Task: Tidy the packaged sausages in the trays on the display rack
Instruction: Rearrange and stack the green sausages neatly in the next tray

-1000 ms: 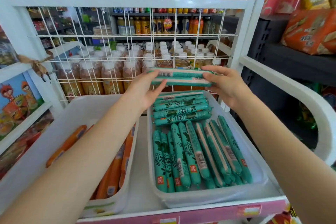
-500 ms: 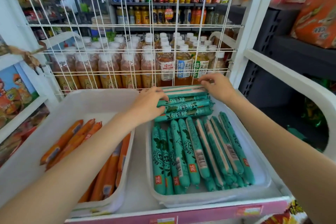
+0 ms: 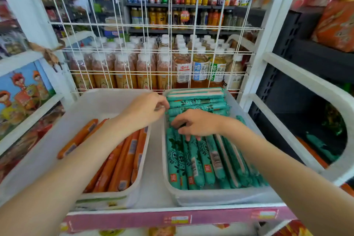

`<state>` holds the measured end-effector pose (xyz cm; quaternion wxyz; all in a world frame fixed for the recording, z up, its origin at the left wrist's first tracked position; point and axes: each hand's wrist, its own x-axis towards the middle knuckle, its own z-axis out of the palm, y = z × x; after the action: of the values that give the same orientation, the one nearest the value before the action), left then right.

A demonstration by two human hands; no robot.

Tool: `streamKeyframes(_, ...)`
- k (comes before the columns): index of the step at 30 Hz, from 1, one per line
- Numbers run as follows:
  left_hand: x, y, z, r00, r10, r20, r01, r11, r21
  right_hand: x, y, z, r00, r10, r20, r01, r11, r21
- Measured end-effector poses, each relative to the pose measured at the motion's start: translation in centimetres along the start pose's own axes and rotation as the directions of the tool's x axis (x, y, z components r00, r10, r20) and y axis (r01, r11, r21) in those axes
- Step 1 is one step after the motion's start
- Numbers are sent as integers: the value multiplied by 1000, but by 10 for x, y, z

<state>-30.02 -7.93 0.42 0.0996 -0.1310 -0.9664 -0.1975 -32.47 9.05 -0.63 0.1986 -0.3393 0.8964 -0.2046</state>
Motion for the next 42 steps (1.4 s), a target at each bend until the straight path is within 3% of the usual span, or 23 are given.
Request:
streamKeyframes(5,-13,-5,-3,999,-46,4,46,998,-35,22,-6,13,991,80,110,-76,996,-46)
streamKeyframes(11,-16,0,-3,998,-33,56,35,999,-40,4,-9,6,994,108,-6,-96,911,402)
streamKeyframes(16,-11,3,0,996,-68,52,71,997,-41,-2,-11,7,988,145,-48,-125,949,290)
streamKeyframes(20,-12,4,-1,996,-66,51,70,995,-67,17,-11,13,990,143,15,-143,970,195)
streamKeyframes(24,-17,3,-5,997,-71,11,71,993,-98,18,-12,16,982,187,-26,-168,926,338)
streamKeyframes(29,-19,7,-10,999,-7,45,15,984,-178,-20,0,-14,965,198,-174,-47,780,624)
streamKeyframes(33,-9,22,-6,986,66,155,-21,962,-273,-47,3,-40,920,230,-317,81,680,729)
streamKeyframes(38,4,44,-5,982,141,126,-68,884,-462,-64,-11,-58,818,147,-556,280,742,609)
streamKeyframes(42,3,46,-3,983,180,31,-139,848,-511,-72,-17,-61,793,48,-607,379,741,554)
